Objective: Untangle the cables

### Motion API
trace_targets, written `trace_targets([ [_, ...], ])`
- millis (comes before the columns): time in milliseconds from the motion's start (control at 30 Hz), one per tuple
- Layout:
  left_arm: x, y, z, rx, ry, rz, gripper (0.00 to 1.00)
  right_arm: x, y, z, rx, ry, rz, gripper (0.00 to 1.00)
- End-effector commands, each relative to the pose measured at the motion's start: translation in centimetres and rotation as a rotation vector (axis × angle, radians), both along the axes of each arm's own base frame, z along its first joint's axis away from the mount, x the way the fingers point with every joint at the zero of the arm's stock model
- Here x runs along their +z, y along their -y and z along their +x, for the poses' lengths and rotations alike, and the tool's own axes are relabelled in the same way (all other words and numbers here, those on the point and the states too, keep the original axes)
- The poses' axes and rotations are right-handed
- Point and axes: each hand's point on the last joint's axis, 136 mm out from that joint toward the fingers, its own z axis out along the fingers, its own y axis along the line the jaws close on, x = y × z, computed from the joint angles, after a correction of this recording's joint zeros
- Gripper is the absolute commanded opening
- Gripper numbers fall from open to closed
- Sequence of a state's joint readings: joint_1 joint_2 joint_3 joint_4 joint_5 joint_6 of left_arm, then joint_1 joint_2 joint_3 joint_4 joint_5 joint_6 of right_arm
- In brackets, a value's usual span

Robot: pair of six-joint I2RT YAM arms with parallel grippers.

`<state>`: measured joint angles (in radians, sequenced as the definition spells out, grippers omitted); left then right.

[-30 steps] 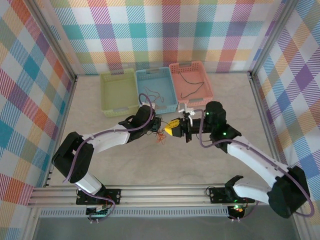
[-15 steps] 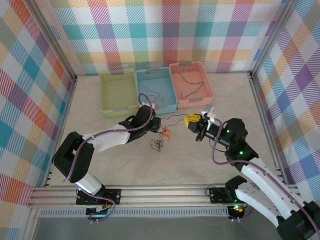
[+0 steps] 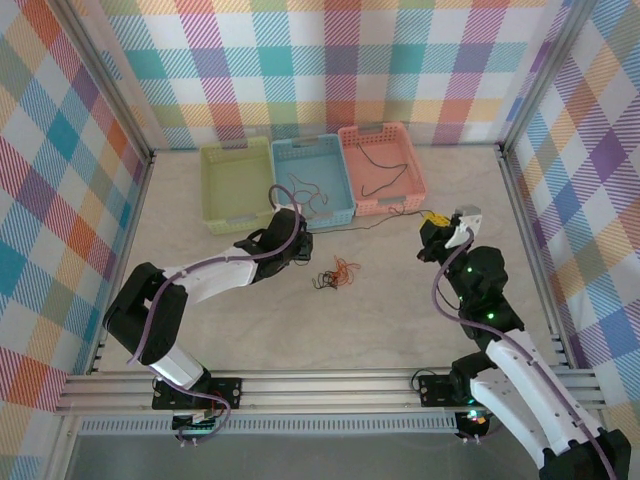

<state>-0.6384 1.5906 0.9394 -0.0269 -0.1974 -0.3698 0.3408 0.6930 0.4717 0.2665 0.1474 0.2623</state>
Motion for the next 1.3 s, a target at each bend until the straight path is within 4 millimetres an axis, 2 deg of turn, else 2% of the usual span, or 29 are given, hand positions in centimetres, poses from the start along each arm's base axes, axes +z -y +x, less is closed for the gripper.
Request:
trace_targets([
  [0, 0.0, -0.7, 0.1, 0.036, -0.002, 0.006, 0.27, -0.2, 1.1, 0.3, -0.061, -0.016, 0.038, 0.0],
  [200, 0.0, -2.3, 0.2, 0.101, 0.0, 0.024, 0.24, -1.7, 4.5, 0.7, -0.24, -0.084, 0.074, 0.0],
  [333, 0.4, -4.2, 0.3, 0.163, 0.007, 0.023, 0.2, -3.7, 6.0, 1.4, -0.308, -0.163, 0.128, 0.0],
  [467, 1.0, -5.8, 0.1, 0.217, 0.027, 0.012, 0.2, -5.1, 6.4, 2.0, -0.329, -0.214, 0.152, 0.0],
  [700, 1.9, -7.1, -0.4, 0.258, 0.045, -0.01, 0.2, -5.7, 5.8, 2.4, -0.29, -0.234, 0.171, 0.0],
  [767, 1.9, -7.7, -0.7, 0.277, 0.037, -0.005, 0.25, -5.9, 5.6, 2.5, -0.282, -0.245, 0.171, 0.0],
  [833, 2.0, -8.5, -0.9, 0.306, 0.033, 0.001, 0.35, -5.7, 5.0, 2.7, -0.246, -0.24, 0.174, 0.0],
  [867, 2.2, -8.7, -0.9, 0.309, 0.035, -0.005, 0.4, -5.2, 4.0, 2.8, -0.19, -0.226, 0.171, 0.0],
  [933, 3.0, -8.3, -1.1, 0.286, 0.048, -0.043, 0.5, -3.6, 1.0, 2.9, -0.012, -0.198, 0.177, 0.0],
  [1033, 5.2, -6.2, -1.8, 0.162, 0.094, -0.153, 0.57, -3.2, -1.7, 3.1, 0.137, -0.212, 0.187, 0.0],
  [1267, 10.3, -2.0, -4.3, -0.106, 0.178, -0.324, 0.7, -3.0, -4.7, 2.9, 0.316, -0.205, 0.221, 0.0],
])
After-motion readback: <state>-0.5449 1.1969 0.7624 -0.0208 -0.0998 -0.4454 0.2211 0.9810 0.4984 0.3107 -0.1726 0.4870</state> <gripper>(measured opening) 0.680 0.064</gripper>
